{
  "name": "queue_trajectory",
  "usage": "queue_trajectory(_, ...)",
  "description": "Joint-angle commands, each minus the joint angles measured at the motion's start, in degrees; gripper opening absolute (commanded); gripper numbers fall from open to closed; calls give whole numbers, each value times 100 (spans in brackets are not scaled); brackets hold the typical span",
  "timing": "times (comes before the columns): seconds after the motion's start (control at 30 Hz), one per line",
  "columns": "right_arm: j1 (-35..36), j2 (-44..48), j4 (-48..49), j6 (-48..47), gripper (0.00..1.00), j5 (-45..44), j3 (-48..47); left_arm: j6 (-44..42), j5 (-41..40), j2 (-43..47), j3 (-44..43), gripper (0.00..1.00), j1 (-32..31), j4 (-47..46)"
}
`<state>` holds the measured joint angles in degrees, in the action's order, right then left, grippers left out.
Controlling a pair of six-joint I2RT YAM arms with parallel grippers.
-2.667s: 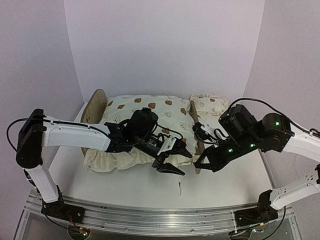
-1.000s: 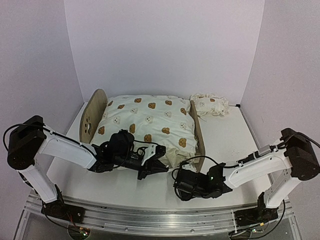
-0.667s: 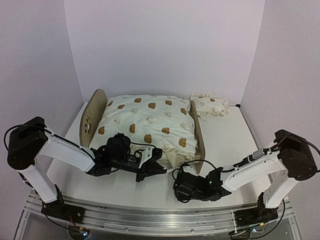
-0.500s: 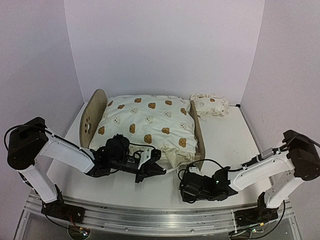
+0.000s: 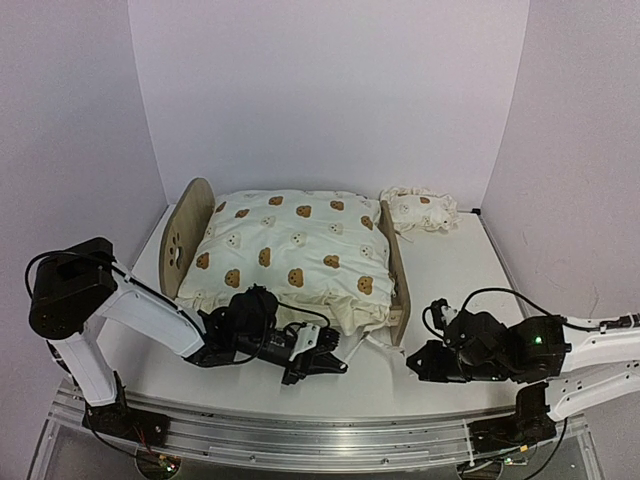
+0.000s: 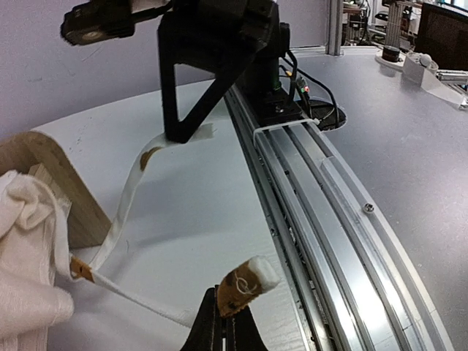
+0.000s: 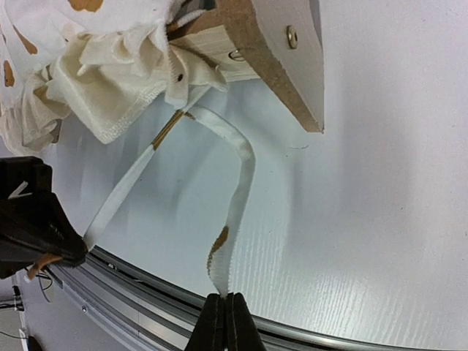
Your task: Set up the pet bed
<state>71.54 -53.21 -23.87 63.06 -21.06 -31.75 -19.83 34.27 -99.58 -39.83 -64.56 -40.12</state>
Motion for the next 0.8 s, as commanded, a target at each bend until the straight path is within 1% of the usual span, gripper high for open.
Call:
queue_trajectory(0.0,-289,-146,-580,-383,0,274,-515,-601,637,-313,-459,1,-326,58)
queue_trajectory(0.03,-417,-209,-600,-477,0,392,-583,-705,714,-415,-494,3,-373,171)
queue_trajectory(0.07,-587,-282,-614,-542,0,556,-608,-887,816,-479,-493,13,-399,332)
queue_trajectory(0.1,-757,-351,-618,-587,0,693,-618,-1091,908,-521,-481,25,-420,514)
queue_trajectory(0.13,-904,-424,-619,-636,0,767,-632,-1278,916,-522,-461,41,-428,720)
queue_trajectory(0.17,-999,-479,-619,-712,0,830,-655,-1467,877,-500,-445,52,-433,917)
queue_trajectory(0.2,-1058,-523,-616,-782,0,856,-696,-1677,808,-448,-438,58,-429,1129)
queue_trajectory(0.23,-1104,-564,-611,-842,0,856,-744,-1904,717,-384,-435,62,-421,1352)
queue_trajectory(0.27,-1135,-608,-603,-900,0,837,-778,-2147,567,-334,-423,64,-425,1560)
queue_trajectory(0.33,-1190,-660,-553,-941,0,823,-842,-2337,291,-236,-482,65,-424,1765)
queue_trajectory(0.4,-1221,-698,-481,-962,0,800,-859,-2293,98,-196,-610,65,-431,1815)
queue_trajectory(0.43,-1234,-705,-421,-954,0,782,-853,-2058,-57,-208,-693,65,-428,1674)
queue_trajectory(0.5,-1263,-709,-221,-932,0,767,-775,-1223,-570,-295,-894,61,-422,1141)
queue_trajectory(0.6,-1283,-703,154,-861,0,748,-604,187,-1679,-535,-1205,52,-434,239)
queue_trajectory(0.67,-1286,-681,362,-822,0,759,-491,789,-2354,-734,-1373,46,-453,-80)
queue_trajectory(0.77,-1292,-637,579,-826,0,768,-373,1348,-3170,-987,-1592,46,-509,-152)
